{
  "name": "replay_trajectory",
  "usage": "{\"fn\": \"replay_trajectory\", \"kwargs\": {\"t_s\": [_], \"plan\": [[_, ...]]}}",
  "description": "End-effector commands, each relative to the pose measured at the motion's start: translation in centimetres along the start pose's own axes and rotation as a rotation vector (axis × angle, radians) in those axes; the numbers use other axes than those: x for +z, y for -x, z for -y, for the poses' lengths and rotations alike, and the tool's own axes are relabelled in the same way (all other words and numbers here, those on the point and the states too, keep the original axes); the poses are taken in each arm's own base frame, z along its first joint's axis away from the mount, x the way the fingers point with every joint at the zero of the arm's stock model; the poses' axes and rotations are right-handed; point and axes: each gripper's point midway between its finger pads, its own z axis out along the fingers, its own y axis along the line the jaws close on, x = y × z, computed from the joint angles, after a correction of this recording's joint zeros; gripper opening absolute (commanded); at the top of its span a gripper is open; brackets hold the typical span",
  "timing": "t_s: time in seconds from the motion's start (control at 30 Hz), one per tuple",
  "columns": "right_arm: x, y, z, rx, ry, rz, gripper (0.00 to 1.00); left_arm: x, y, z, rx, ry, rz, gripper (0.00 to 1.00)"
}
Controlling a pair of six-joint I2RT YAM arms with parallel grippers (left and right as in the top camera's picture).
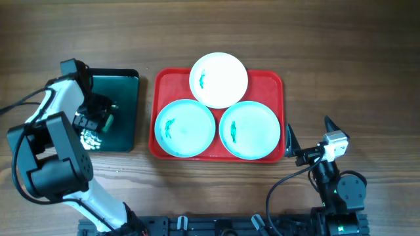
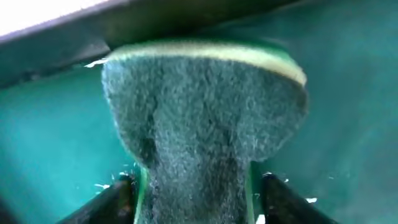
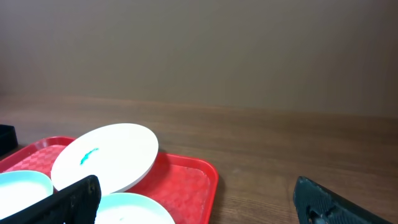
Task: Clean dirty plates on tray and stack at the side
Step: 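Dip and rub the held sponge in the green water with the left gripper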
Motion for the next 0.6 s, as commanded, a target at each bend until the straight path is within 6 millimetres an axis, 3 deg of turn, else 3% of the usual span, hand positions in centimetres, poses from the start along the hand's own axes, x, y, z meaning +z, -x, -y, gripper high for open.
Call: {"fn": "replay_trajectory", "kwargs": {"t_s": [0.0, 0.03, 0.1, 0.13, 0.17, 0.2, 0.3, 0.37, 0.43, 0.47, 0.57], "plan": [[0.0, 0.2, 0.2, -0.013, -0.011, 0.008, 1.0, 2.6, -2.0, -2.6, 0.015, 0.101, -0.057, 0.16], [0.0, 0.2, 0.2, -0.012, -0.011, 0.008, 1.0, 2.6, -1.9, -2.4, 0.014, 0.095, -0.053, 0.04], [0.0, 0.2, 0.2, -0.012, -0.011, 0.008, 1.0, 2.7, -1.6, -1.9, 0.012, 0.076, -0.039, 0.04], [0.0, 0.2, 0.2, -0.012, -0.011, 0.008, 1.0, 2.7, -1.1, -1.6, 0.01, 0.063, -0.019, 0.26], [0.0, 0.2, 0.2, -0.012, -0.011, 0.008, 1.0, 2.8, -0.7, -1.1, 0.008, 0.044, -0.002, 0.81], [0.0, 0.2, 0.2, -0.012, -0.011, 0.008, 1.0, 2.8, -0.4, -0.7, 0.006, 0.026, 0.01, 1.0], [0.0, 0.2, 0.2, -0.013, -0.011, 0.008, 1.0, 2.7, 1.2, 0.1, -0.007, -0.003, 0.082, 1.0], [0.0, 0.2, 0.2, -0.012, -0.011, 0.008, 0.99, 2.6, 2.6, -0.5, -0.011, 0.036, 0.162, 1.0], [0.0, 0.2, 0.2, -0.013, -0.011, 0.008, 1.0, 2.5, 2.8, -0.5, -0.011, 0.041, 0.172, 0.95], [0.0, 0.2, 0.2, -0.013, -0.011, 0.008, 1.0, 2.5, 2.9, -0.5, -0.012, 0.039, 0.174, 0.8], [0.0, 0.2, 0.2, -0.013, -0.011, 0.008, 1.0, 2.5, 2.9, -0.5, -0.012, 0.038, 0.175, 0.11]]}}
